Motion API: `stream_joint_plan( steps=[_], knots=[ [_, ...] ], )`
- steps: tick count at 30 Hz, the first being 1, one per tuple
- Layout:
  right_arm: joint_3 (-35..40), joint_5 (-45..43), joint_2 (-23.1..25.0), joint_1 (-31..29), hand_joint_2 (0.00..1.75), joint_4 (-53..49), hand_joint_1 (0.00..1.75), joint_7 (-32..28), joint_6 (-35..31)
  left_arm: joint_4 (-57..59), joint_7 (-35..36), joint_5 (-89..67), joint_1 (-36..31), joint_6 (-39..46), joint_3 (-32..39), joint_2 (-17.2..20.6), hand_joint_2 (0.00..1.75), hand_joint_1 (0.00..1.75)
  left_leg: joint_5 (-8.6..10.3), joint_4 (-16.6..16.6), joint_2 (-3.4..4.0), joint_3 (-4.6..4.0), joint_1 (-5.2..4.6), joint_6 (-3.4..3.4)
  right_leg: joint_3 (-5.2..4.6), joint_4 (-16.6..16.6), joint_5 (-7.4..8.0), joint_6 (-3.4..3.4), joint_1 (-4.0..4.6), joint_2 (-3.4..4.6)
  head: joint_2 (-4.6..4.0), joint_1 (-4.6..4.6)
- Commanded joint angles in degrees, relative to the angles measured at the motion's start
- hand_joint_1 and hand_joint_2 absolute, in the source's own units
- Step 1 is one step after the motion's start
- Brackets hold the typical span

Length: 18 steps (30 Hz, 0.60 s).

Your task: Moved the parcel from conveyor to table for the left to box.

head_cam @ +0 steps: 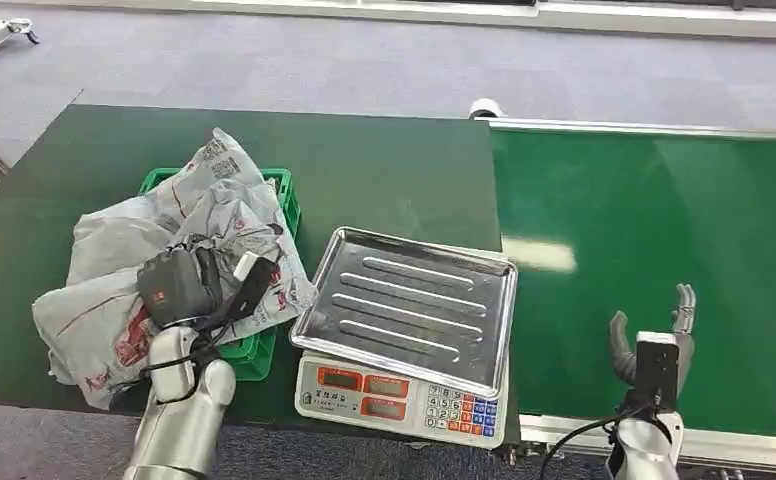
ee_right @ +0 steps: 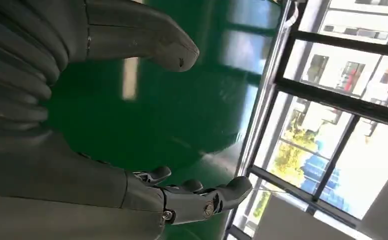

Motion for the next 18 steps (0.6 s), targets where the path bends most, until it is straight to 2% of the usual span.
stream_joint_plan(
  steps=[1, 2, 4, 5, 6, 7, 9, 10, 11, 12, 13, 15, 18],
  knots=[
    [-1.1, -0.5, 0.7, -4.4, 1.75, 5.6, 0.00, 0.2, -0.2, 14.6, -3.4, 3.8, -9.2, 6.2, 3.1, 4.0, 1.75, 0.24, 0.04, 0.0, 0.04, 0.07, 0.03, -0.02, 0.07, 0.0, 0.04, -0.05, 0.04, -0.01, 0.00, 0.00],
    [-0.9, -0.6, 0.7, -4.5, 1.75, 5.8, 0.00, 0.2, -0.4, 14.9, -5.0, 3.7, -10.2, 6.2, 4.3, 3.6, 1.75, 0.10, 0.09, -0.1, 0.07, 0.13, 0.03, -0.04, 0.12, -0.1, 0.09, -0.09, 0.05, -0.01, 0.00, 0.00],
    [-0.6, -0.9, 0.6, -4.1, 1.75, 5.4, 0.00, 0.2, -0.5, 17.0, -6.1, 2.4, -12.8, 6.2, 4.1, 3.5, 1.75, 0.17, 0.10, -0.1, 0.07, 0.09, 0.08, -0.07, 0.09, -0.1, 0.10, -0.09, 0.10, -0.01, 0.00, -0.02],
    [-0.3, -1.2, 0.5, -3.8, 1.75, 5.1, 0.00, 0.2, -0.6, 17.6, -6.8, 0.8, -13.6, 6.2, 4.6, 3.4, 1.75, 0.40, 0.13, 0.0, -0.02, 0.04, 0.09, -0.07, 0.09, -0.1, 0.10, -0.10, 0.11, -0.11, 0.00, 0.00],
    [-0.2, -1.3, 0.5, -3.5, 1.75, 4.8, 0.00, 0.2, -0.7, 19.4, -7.0, 0.3, -14.6, 6.2, 4.1, 3.4, 1.75, 1.12, 0.17, 0.0, -0.11, 0.00, 0.13, -0.03, 0.10, -0.1, 0.11, -0.11, 0.16, -0.22, 0.00, 0.00],
    [-0.2, -1.5, 0.4, -3.3, 1.75, 4.6, 0.00, 0.2, -0.7, 24.0, -6.4, -1.1, -18.0, 6.2, 2.7, 3.7, 1.75, 1.33, 0.13, 0.0, -0.04, 0.01, 0.09, -0.03, 0.06, 0.0, 0.10, -0.11, 0.11, -0.13, 0.00, -0.02],
    [-0.1, -1.7, 0.3, -3.3, 1.75, 4.7, 0.00, 0.2, -0.7, 26.9, -6.2, -1.6, -19.8, 6.2, 1.9, 3.8, 1.75, 1.33, 0.15, 0.0, -0.18, -0.02, 0.09, -0.03, 0.06, 0.0, 0.09, -0.08, 0.10, -0.25, 0.00, 0.00],
    [-0.2, -1.9, 0.2, -3.6, 1.75, 4.9, 0.00, 0.2, -0.8, 30.6, -5.4, -2.6, -22.8, 6.2, 0.5, 3.8, 1.75, 1.10, 0.22, 0.0, -0.27, -0.03, 0.14, -0.04, 0.11, -0.1, 0.11, -0.09, 0.16, -0.36, 0.00, 0.00],
    [-0.3, -2.0, 0.2, -4.0, 1.75, 5.4, 0.00, 0.2, -1.0, 33.1, -4.4, -3.2, -24.5, 5.8, -0.1, 3.5, 1.75, 0.70, 0.22, 0.0, -0.24, 0.00, 0.10, -0.04, 0.12, -0.1, 0.12, -0.10, 0.12, -0.33, 0.00, 0.00],
    [-0.3, -2.0, 0.2, -4.0, 1.75, 5.4, 0.00, 0.2, -1.0, 33.1, -4.4, -3.2, -24.5, 5.8, -0.1, 3.5, 1.75, 0.59, 0.25, 0.0, -0.35, -0.01, 0.10, -0.03, 0.16, -0.1, 0.13, -0.09, 0.11, -0.41, 0.00, -0.02],
    [-0.3, -2.2, 0.0, -4.4, 1.75, 6.0, 0.00, 0.2, -1.0, 35.9, -2.8, -4.6, -26.8, 5.0, -1.3, 3.3, 1.75, 0.00, 0.23, 0.0, -0.38, -0.06, 0.07, -0.01, 0.10, 0.0, 0.11, -0.07, 0.08, -0.42, 0.00, 0.02],
    [-0.3, -2.4, -0.2, -4.8, 1.75, 6.5, 0.00, 0.2, -1.0, 37.5, -2.1, -4.8, -28.4, 6.2, -1.9, 2.8, 1.75, 0.00, 0.27, 0.0, -0.37, -0.09, 0.13, -0.01, 0.11, -0.1, 0.17, -0.09, 0.15, -0.44, 0.00, -0.02],
    [-0.1, -2.7, -0.2, -4.8, 1.75, 6.7, 0.00, 0.2, -1.5, 31.2, -5.0, -2.1, -26.8, 6.2, -0.4, 1.8, 1.75, 0.00, 0.25, 0.0, -0.26, -0.05, 0.06, -0.06, 0.06, 0.0, 0.18, -0.07, 0.07, -0.29, 0.00, 0.00]
  ],
)
